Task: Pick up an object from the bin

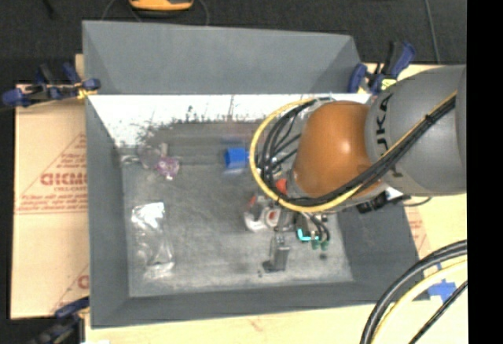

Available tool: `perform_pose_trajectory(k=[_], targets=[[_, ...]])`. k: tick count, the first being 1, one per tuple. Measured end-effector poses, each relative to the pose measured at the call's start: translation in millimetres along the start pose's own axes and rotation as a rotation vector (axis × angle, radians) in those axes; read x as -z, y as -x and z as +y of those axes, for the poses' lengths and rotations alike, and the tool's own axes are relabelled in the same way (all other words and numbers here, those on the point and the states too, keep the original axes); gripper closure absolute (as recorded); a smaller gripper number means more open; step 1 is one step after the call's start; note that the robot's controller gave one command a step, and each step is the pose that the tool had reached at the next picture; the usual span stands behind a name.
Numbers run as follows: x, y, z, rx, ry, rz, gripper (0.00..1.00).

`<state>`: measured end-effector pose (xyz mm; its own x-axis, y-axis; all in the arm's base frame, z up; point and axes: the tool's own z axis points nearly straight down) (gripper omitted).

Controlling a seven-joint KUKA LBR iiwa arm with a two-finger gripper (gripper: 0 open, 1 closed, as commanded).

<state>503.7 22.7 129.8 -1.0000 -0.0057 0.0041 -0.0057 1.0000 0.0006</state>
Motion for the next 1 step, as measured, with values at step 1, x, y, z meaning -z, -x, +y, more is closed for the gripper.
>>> perform_pose_trajectory(k=[1], targets=[[-51.0,43.6,-39.2,0.052,-0.002,-0.012,0.0]])
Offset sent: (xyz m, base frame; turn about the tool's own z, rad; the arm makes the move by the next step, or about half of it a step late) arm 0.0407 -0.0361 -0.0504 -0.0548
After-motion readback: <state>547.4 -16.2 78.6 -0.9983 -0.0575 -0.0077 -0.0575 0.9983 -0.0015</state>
